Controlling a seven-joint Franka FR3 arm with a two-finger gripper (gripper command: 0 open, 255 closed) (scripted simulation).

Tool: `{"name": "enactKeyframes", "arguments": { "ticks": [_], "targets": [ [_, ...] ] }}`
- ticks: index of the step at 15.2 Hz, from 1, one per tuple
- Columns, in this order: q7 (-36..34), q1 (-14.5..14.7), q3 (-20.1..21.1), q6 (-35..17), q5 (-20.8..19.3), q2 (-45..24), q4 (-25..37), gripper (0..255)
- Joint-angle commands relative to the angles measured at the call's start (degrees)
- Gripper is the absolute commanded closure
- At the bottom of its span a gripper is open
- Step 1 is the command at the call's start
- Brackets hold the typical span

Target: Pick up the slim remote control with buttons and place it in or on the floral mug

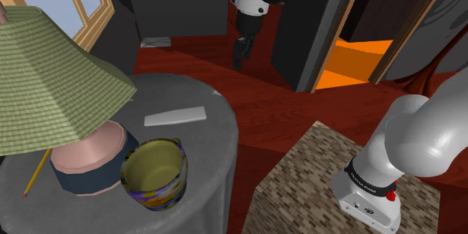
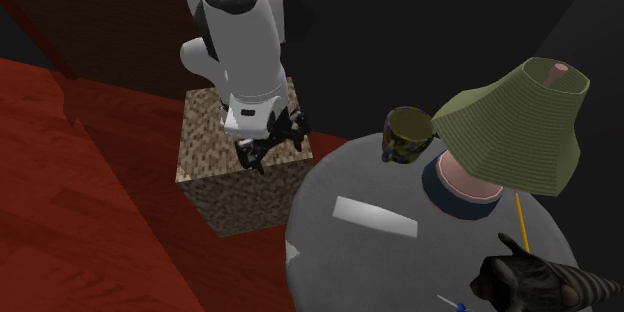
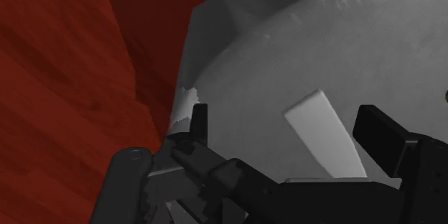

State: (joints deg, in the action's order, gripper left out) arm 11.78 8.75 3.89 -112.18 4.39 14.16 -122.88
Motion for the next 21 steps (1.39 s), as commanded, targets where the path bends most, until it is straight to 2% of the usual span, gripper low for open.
{"name": "enactKeyframes", "arguments": {
  "ticks": [1,10,21],
  "targets": [
    [1.83,0.91,0.81,-1.54,-0.44,-4.23,2.35,0],
    [8.22,4.93,4.79,-5.06,-4.23,-21.43,14.45,0],
    [14.35,11.27,8.48,-5.35,-11.21,-40.41,30.74,0]
  ]
}}
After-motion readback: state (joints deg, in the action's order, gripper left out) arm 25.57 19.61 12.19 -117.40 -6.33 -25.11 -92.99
